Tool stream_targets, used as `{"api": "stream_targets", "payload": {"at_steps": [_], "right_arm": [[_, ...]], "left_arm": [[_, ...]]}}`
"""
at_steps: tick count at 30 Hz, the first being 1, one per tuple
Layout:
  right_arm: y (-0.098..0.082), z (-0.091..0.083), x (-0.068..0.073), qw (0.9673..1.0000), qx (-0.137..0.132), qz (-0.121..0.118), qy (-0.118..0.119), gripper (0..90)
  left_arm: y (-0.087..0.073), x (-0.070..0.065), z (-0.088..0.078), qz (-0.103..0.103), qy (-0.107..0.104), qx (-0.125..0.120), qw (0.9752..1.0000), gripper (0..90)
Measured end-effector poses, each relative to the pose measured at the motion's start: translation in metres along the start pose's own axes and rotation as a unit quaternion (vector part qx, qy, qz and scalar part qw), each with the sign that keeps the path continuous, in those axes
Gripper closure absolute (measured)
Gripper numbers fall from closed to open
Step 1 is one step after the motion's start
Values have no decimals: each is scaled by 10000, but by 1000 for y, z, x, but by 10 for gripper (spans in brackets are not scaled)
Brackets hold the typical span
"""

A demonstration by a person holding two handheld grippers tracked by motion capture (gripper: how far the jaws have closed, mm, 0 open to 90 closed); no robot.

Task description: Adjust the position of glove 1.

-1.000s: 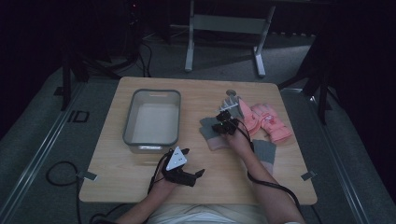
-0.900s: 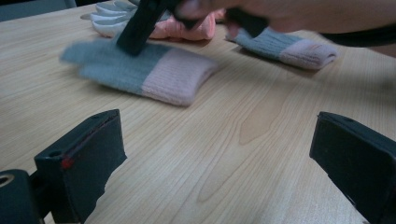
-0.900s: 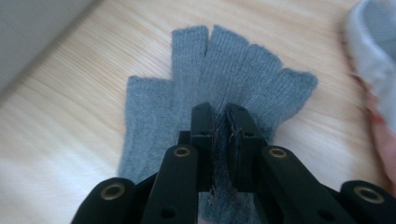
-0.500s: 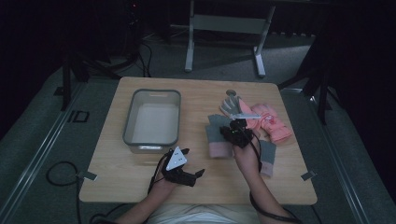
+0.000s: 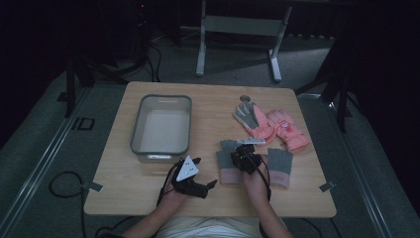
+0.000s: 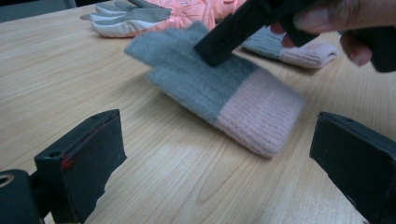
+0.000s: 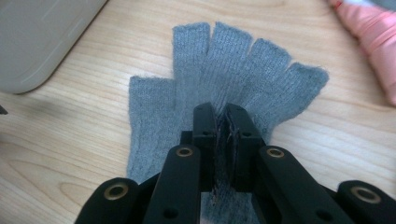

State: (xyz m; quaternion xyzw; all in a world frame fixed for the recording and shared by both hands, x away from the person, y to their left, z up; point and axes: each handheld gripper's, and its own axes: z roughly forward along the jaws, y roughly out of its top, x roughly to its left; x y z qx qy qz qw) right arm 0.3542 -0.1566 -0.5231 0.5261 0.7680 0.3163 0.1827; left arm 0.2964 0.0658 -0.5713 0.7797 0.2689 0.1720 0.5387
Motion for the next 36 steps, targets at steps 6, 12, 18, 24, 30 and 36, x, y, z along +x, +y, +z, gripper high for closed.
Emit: {"api": "stream_targets", "payload": {"at_steps": [6, 12, 18, 24, 30, 36], "right_arm": [[-5, 12, 2, 9999, 100, 3, -17, 748], [-13, 24, 1, 9997, 224, -37, -14, 667], [-4, 9, -6, 9999, 52, -53, 77, 615], [6, -25, -44, 9996, -241, -115, -76, 581], [-2, -48, -95, 9987, -272, -202, -378, 557], [-18, -52, -134, 9992, 11, -278, -300, 554]], "left_arm": [[0, 0, 0, 22, 0, 8, 10000, 26], [0, 0, 0, 21, -7, 11, 10000, 26], [0, 0, 0, 12, -9, 6, 10000, 26], [0, 0, 0, 21, -8, 13, 10000, 27], [0, -1, 0, 35, 11, 23, 10000, 27], [0, -1, 0, 56, 17, 27, 10000, 27]]}}
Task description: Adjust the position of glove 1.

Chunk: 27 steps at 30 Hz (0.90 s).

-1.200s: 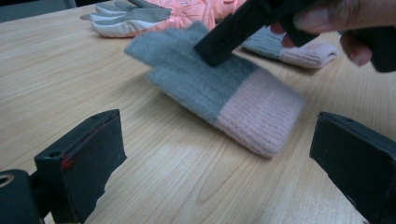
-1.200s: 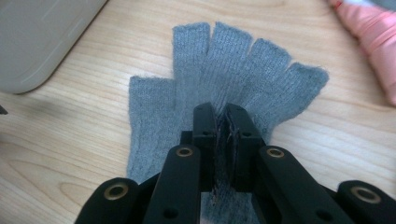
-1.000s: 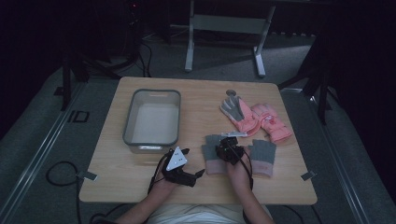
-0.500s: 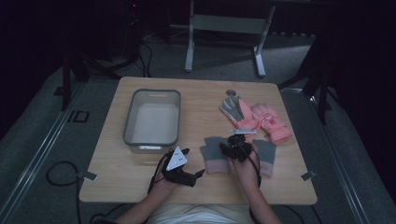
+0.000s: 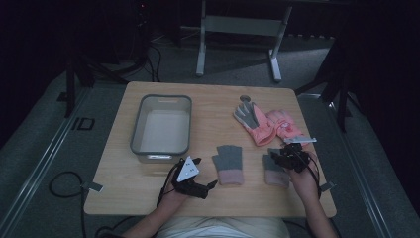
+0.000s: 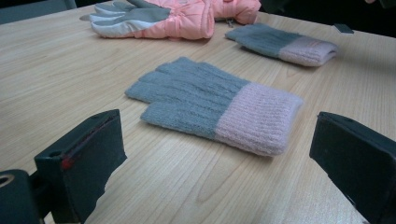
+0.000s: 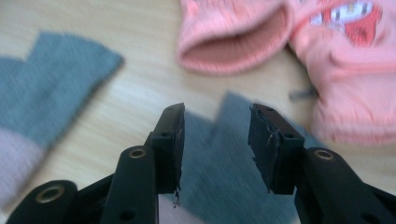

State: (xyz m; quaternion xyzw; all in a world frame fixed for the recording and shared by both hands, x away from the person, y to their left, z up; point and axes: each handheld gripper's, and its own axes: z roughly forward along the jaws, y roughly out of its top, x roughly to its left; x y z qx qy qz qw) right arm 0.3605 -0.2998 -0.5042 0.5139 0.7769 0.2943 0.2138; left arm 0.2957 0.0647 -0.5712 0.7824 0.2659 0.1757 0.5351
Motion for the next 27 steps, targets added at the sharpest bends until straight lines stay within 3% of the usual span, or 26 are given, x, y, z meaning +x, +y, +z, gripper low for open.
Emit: {"api": "stream_targets", "payload": {"at_steps": [6, 12, 14, 17, 20, 23, 27], "right_arm": [[-22, 7, -14, 9996, 251, 94, 45, 548], [-32, 14, -16, 9988, 444, 215, -63, 540], [-35, 18, -15, 9988, 465, 133, -91, 550], [-36, 20, -14, 9992, 365, 85, -110, 634], [-34, 21, -13, 9991, 401, 115, -100, 785], [-27, 18, -11, 9985, 534, 121, -67, 838], [-15, 3, -9, 9990, 358, 187, 197, 847]], "left_arm": [[0, 0, 0, -5, 5, 4, 10000, 27], [0, 0, 0, -8, 12, 7, 10000, 27], [0, 0, 0, -9, 7, 0, 10000, 26], [0, 0, 0, 4, 8, 10, 10000, 27], [0, 0, 0, -18, 7, 2, 10000, 27], [0, 0, 0, -8, 5, 6, 10000, 26], [0, 0, 0, -23, 4, 6, 10000, 26]]}}
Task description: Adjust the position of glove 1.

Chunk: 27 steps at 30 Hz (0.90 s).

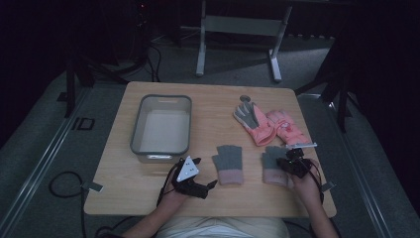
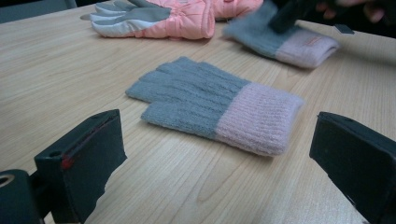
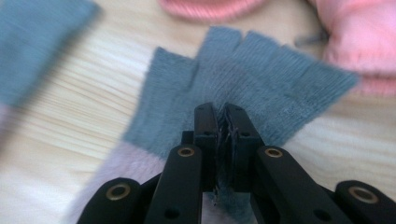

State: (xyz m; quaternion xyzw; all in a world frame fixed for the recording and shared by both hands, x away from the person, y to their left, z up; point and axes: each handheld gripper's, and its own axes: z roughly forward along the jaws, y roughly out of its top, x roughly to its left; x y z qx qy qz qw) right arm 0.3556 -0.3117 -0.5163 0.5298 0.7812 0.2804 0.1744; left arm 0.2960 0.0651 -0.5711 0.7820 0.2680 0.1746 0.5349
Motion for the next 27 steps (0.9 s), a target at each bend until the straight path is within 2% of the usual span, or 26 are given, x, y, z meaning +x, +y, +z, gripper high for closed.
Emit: {"api": "stream_targets", "payload": {"at_steps": [1, 4, 5, 8, 11, 12, 15, 16, 19, 20, 22, 23, 25, 27], "right_arm": [[10, -15, 4, 9998, -193, -31, 70, 849], [24, -34, 12, 9987, -410, -68, 283, 850], [24, -34, 12, 9987, -410, -68, 283, 850], [41, -47, 23, 9968, -635, -146, 458, 849], [48, -49, 31, 9954, -718, -191, 607, 850], [54, -46, 40, 9944, -728, -310, 706, 849], [58, -42, 49, 9933, -715, -369, 828, 849], [64, -35, 60, 9917, -706, -492, 954, 849], [72, -27, 74, 9894, -686, -619, 1122, 849], [72, -27, 74, 9894, -686, -619, 1122, 849], [75, -19, 85, 9876, -652, -691, 1253, 849], [77, -10, 95, 9863, -573, -798, 1323, 849], [77, -8, 98, 9859, -557, -818, 1347, 849], [76, 2, 106, 9846, -444, -894, 1437, 849]], "left_arm": [[0, 0, 0, -9, 2, 1, 10000, 27], [0, 0, 0, -12, 4, -18, 10000, 27], [0, 0, 0, -12, 4, -18, 10000, 26], [0, 0, 0, 15, 11, -11, 10000, 26], [0, 0, 0, 2, 4, -19, 10000, 26], [0, 0, 0, 16, 4, -15, 10000, 26], [0, 0, 0, 10, -1, -17, 10000, 26], [0, 0, 0, 11, -4, -16, 10000, 26], [0, 0, 0, 2, -5, -12, 10000, 26], [0, 0, 0, 2, -5, -12, 10000, 26], [0, 0, 0, 1, -10, -17, 10000, 26], [0, 0, 0, 14, -9, -13, 10000, 26], [0, 0, 0, 15, -10, -10, 10000, 26], [0, 0, 0, 10, -16, -16, 10000, 26]]}}
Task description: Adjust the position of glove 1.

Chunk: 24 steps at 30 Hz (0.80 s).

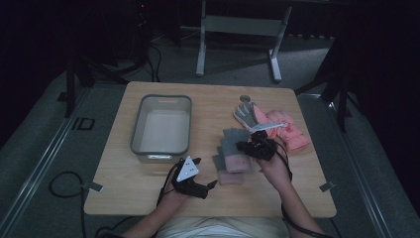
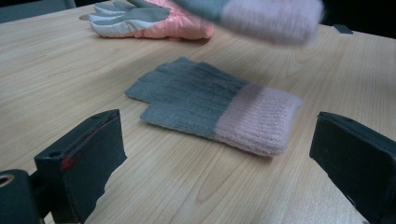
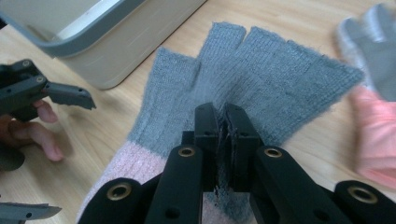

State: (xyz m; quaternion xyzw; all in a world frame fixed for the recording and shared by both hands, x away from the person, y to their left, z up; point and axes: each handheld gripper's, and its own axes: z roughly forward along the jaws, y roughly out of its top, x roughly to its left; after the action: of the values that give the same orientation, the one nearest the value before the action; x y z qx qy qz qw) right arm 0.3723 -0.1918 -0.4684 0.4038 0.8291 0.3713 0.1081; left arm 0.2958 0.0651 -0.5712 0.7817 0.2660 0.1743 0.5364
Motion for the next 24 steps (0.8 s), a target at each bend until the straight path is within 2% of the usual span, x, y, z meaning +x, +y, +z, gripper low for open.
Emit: {"api": "stream_targets", "payload": {"at_steps": [9, 19, 24], "right_arm": [[-15, 24, 5, 9995, 280, 49, 105, 848], [-27, 39, 1, 9985, 468, 209, 210, 846], [-30, 46, 3, 9983, 528, 172, 168, 844]], "left_arm": [[0, 0, 0, 10, -5, 18, 10000, 26], [0, 1, 0, -13, -16, 18, 10000, 26], [0, 0, 0, -7, -13, 18, 10000, 26]]}}
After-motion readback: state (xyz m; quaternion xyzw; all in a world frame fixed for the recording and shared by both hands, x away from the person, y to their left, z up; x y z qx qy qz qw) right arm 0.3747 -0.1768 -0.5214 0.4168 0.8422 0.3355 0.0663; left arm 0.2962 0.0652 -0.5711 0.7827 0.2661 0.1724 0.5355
